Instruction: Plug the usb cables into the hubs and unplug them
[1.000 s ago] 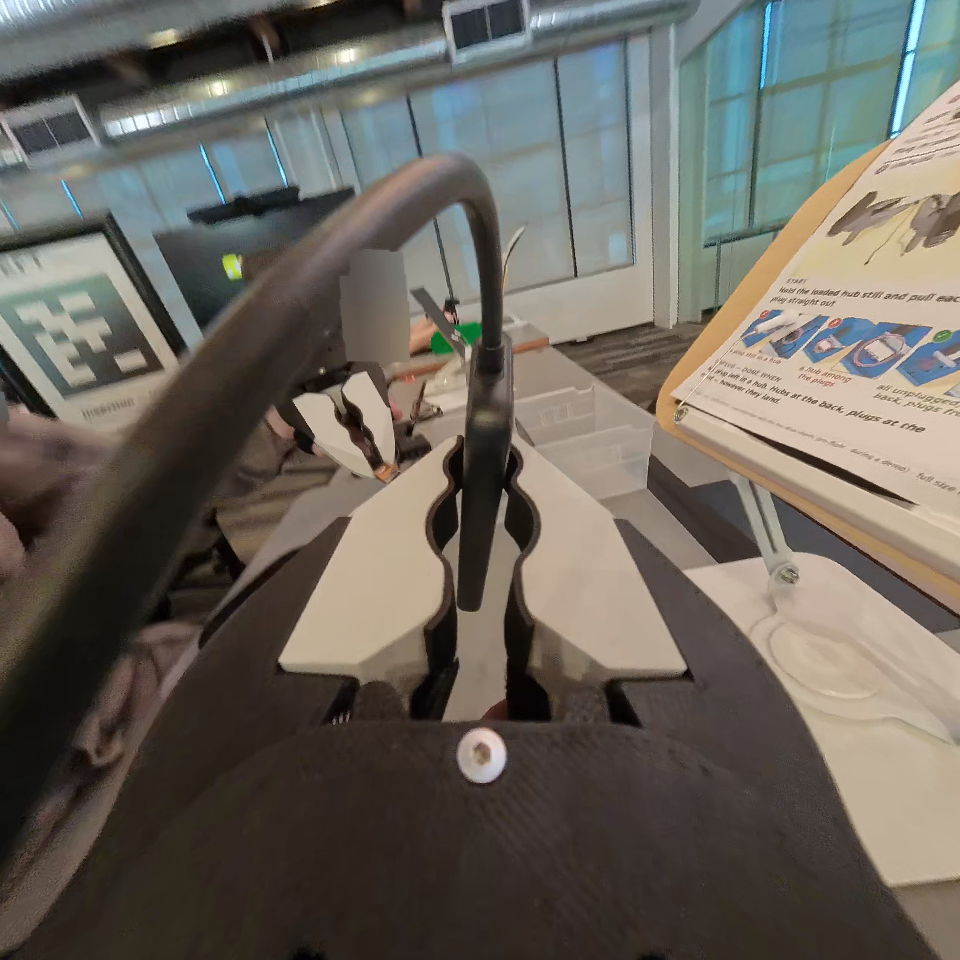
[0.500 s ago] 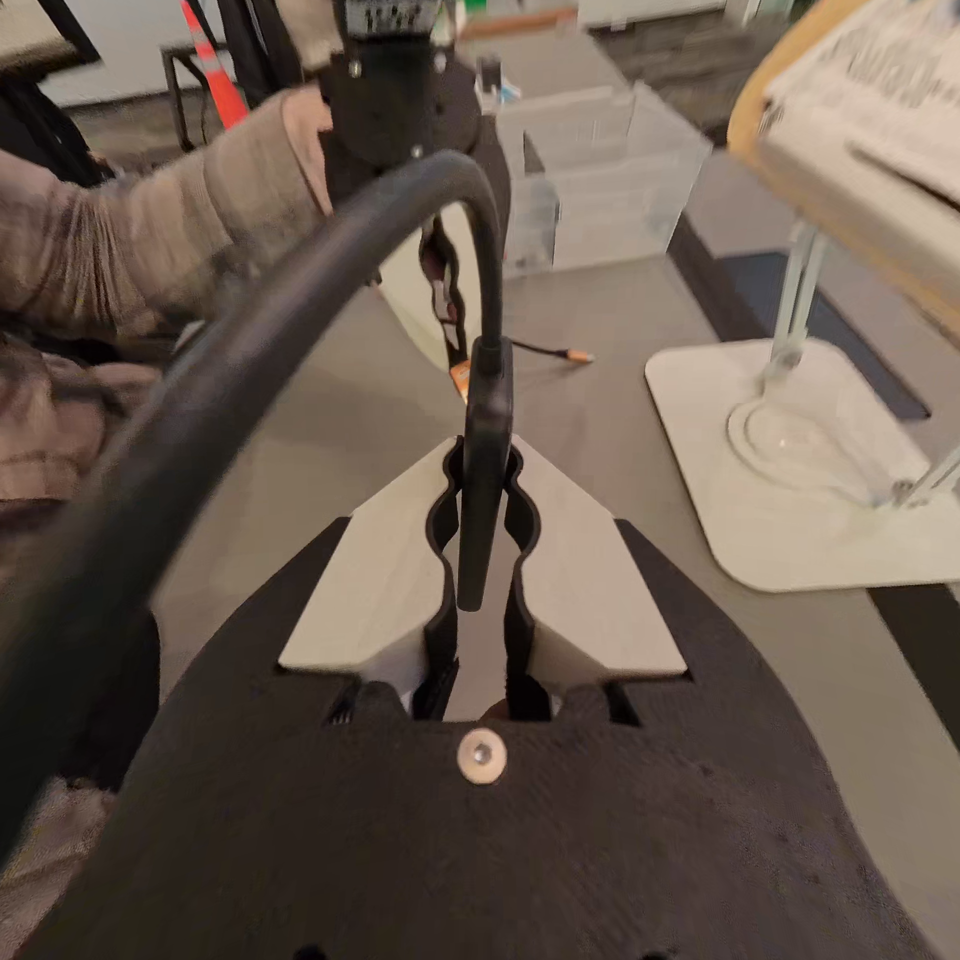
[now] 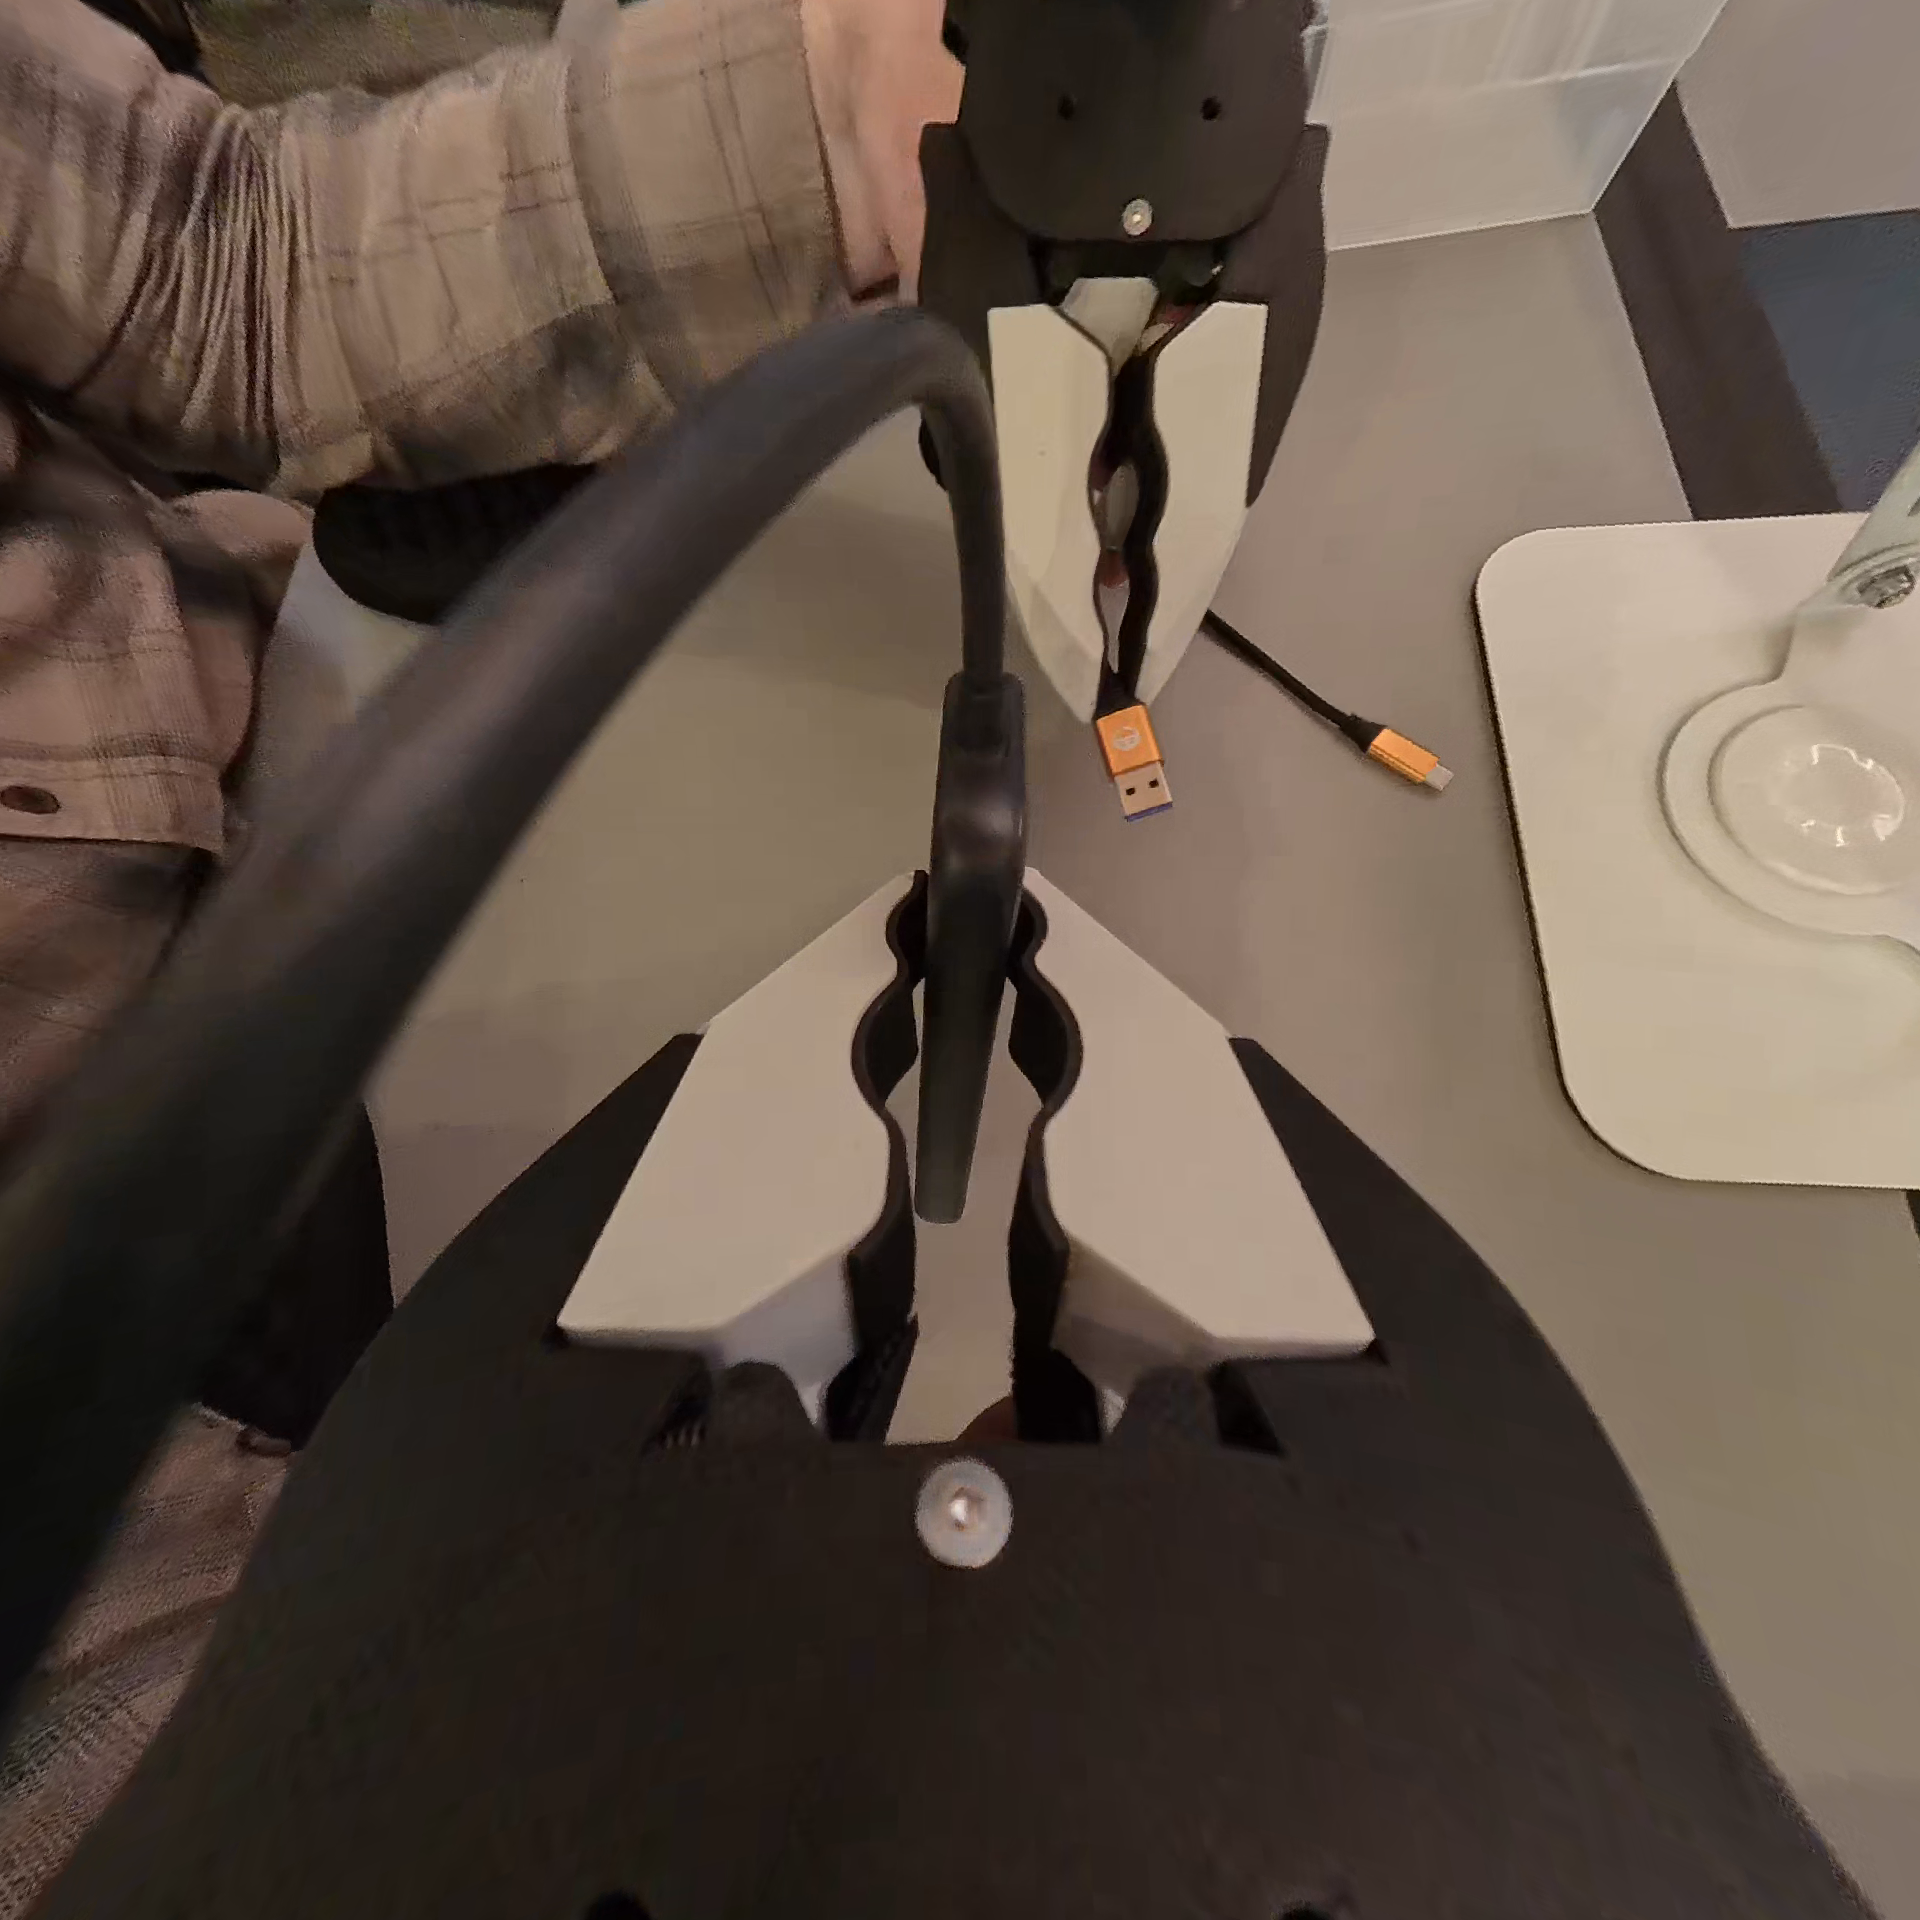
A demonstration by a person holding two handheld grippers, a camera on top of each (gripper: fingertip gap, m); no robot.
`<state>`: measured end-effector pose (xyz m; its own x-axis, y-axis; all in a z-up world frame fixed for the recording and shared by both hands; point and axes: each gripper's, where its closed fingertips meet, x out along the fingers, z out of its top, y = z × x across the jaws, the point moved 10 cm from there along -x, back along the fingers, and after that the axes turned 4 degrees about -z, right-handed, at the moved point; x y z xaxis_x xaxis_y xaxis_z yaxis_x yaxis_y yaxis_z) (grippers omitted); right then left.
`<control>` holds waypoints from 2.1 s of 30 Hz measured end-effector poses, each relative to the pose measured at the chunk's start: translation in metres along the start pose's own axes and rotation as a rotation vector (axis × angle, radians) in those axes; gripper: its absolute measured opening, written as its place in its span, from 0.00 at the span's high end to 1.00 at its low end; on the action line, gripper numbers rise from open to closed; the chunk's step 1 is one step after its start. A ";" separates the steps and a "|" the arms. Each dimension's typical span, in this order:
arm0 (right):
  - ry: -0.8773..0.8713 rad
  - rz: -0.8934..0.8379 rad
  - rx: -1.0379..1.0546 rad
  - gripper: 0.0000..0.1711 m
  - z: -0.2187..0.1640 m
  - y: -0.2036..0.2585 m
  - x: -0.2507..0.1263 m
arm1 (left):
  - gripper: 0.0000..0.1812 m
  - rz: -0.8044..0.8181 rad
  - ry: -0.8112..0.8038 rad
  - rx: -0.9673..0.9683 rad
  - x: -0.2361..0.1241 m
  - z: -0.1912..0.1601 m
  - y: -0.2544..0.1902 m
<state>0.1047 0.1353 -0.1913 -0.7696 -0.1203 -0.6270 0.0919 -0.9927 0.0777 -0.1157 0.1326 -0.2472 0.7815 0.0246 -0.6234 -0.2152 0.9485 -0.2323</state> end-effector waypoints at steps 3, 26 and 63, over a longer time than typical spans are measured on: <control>0.072 -0.028 -0.049 0.94 0.015 0.006 0.003 | 0.96 0.001 -0.033 -0.001 -0.008 0.000 0.002; 0.806 -0.967 -1.013 0.94 -0.054 0.058 0.076 | 0.96 0.009 -0.130 -0.007 -0.018 0.002 0.002; 1.179 -0.698 -1.137 0.76 -0.083 0.052 0.081 | 0.96 -0.009 -0.071 -0.006 -0.005 -0.002 0.006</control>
<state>0.0998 0.0735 -0.3018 -0.0835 0.8527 -0.5156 0.7205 -0.3058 -0.6224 -0.1218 0.1371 -0.2473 0.8228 0.0388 -0.5670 -0.2113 0.9470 -0.2419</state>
